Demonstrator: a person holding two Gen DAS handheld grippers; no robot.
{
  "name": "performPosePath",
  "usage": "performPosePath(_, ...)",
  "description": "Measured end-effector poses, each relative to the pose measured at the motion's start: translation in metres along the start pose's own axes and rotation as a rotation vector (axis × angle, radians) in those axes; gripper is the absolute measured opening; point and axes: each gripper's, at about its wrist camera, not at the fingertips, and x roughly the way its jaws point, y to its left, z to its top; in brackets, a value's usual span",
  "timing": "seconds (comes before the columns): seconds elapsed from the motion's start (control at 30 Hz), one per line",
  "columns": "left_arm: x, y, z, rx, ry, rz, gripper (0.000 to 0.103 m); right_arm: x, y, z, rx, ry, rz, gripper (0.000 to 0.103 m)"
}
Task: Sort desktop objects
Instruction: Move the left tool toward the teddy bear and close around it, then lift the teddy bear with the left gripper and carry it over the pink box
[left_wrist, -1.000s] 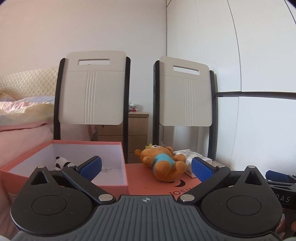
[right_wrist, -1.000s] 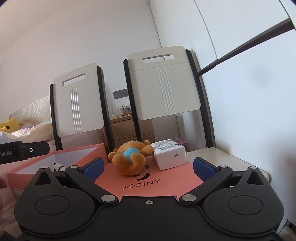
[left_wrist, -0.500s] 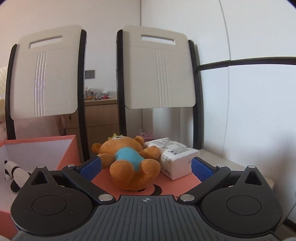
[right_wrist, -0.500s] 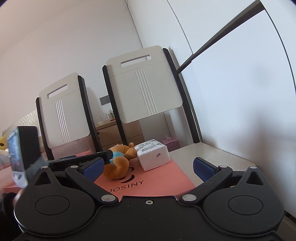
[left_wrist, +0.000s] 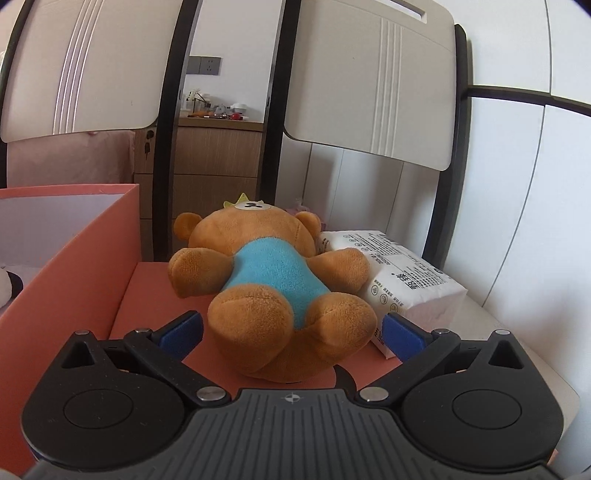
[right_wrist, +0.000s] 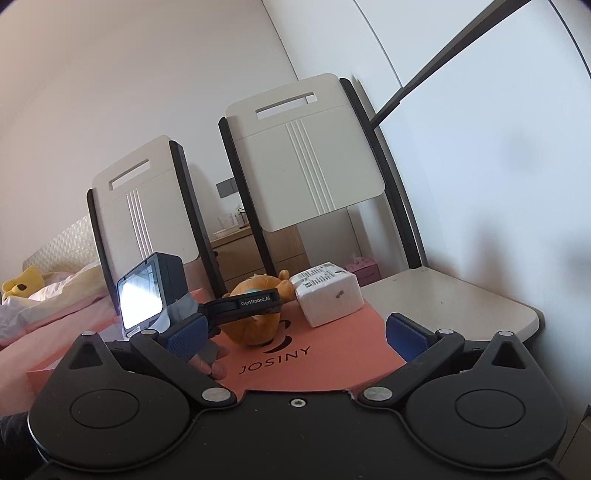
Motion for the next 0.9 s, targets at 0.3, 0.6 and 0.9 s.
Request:
performPosePath(0.3,0.014,-0.007,0.003,-0.012,0.053,0.051,0.103,0.006,0.006,-0.007,-0.103,0.052,-0.032,0.102)
performPosePath(0.6,0.012,-0.011,0.003,0.034,0.044,0.073,0.084,0.011,0.010,-0.011,-0.146,0.086,-0.051,0.102)
performPosePath(0.9,-0.020,-0.005,0.014,0.040,-0.022,0.014,0.072,0.011,0.017,-0.012,-0.178,0.081,-0.060,0.102)
